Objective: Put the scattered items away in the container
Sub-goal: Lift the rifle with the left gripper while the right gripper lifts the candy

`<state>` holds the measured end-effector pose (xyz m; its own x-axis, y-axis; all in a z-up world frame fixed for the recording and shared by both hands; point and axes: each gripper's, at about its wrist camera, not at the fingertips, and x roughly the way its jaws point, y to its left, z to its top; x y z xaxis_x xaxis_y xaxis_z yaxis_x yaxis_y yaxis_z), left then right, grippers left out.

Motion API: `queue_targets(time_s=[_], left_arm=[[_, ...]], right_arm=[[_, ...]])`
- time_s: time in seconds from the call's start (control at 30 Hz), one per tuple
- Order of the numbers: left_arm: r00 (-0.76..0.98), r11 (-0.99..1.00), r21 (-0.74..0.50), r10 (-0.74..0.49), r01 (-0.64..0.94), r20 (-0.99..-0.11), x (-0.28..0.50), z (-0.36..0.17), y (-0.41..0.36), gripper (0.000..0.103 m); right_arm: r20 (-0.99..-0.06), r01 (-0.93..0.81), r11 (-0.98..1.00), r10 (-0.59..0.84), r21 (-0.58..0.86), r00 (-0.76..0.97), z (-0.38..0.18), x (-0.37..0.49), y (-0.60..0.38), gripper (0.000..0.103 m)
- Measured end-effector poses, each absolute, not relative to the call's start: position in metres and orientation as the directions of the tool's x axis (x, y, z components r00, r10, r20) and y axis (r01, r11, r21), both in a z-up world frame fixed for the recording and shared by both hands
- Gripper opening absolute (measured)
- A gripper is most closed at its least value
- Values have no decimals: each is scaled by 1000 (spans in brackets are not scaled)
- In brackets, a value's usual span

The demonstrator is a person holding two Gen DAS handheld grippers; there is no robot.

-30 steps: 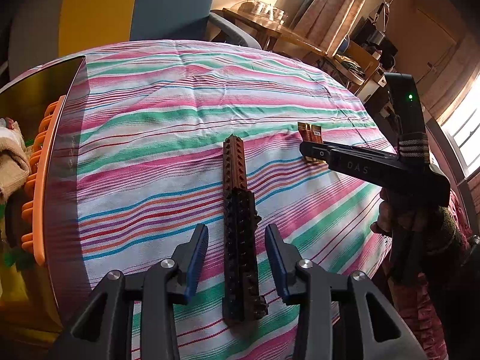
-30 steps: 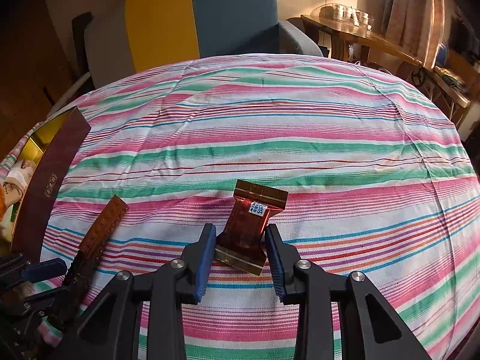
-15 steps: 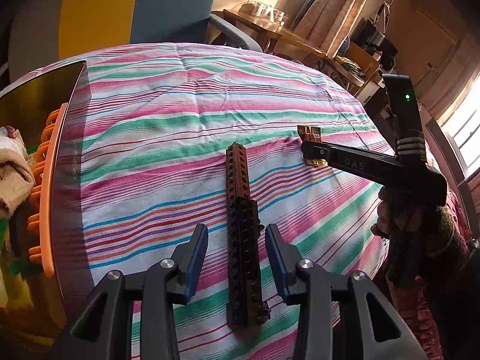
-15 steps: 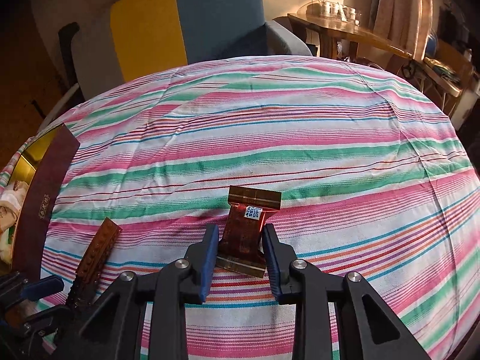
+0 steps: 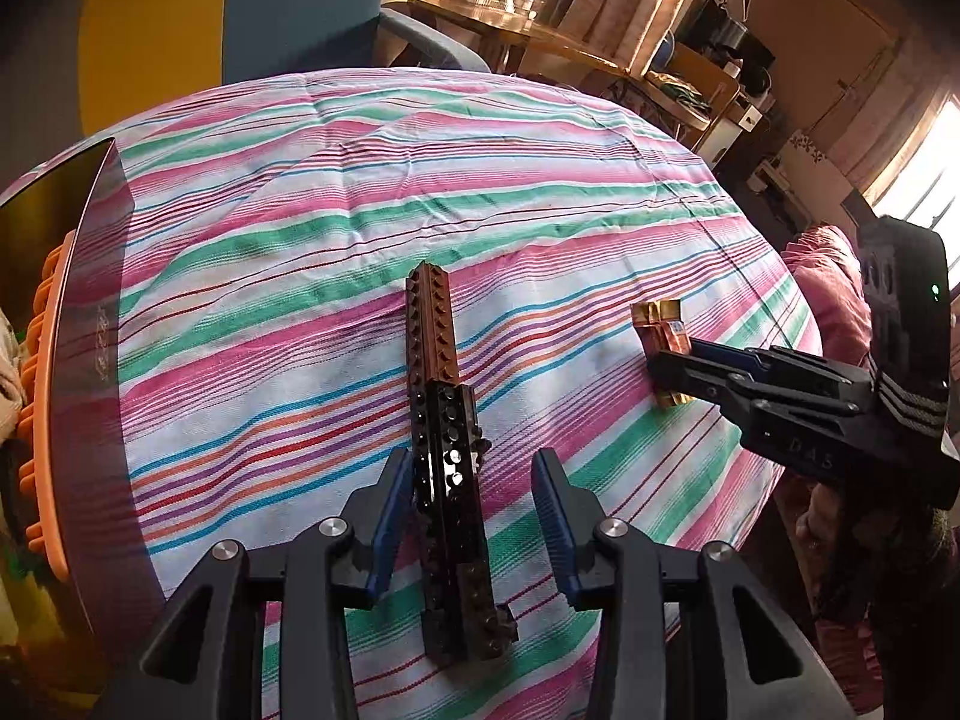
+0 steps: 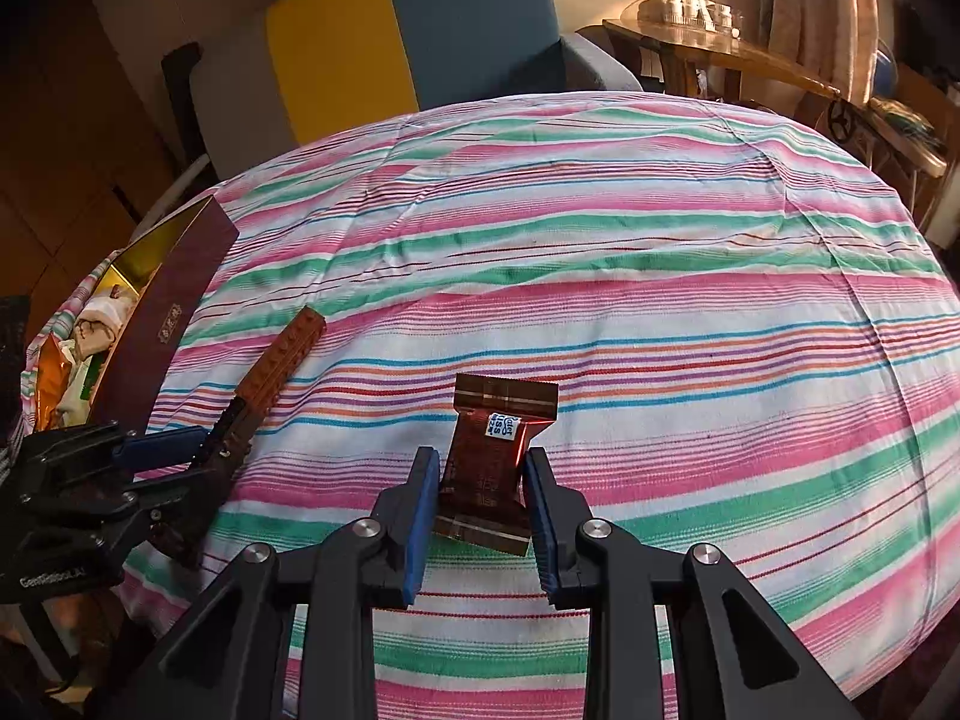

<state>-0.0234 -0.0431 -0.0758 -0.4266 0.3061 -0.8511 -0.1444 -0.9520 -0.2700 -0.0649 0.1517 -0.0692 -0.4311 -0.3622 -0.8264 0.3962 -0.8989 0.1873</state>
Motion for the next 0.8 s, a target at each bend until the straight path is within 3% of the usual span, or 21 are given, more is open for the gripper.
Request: queue_targets(time_s=[0.23,0.8], left_arm=[[-443,-962,-251,272,-106,-854,-24,-80,-48,25],[-538,-965,-248,254,-85,-804,8,-55,-55,24]], right_arm=[[-821,395,-902,-356,177,-446,-74,-62,150,29],[-801,396,-898,-375,189,-467,-64,-55,143,29]])
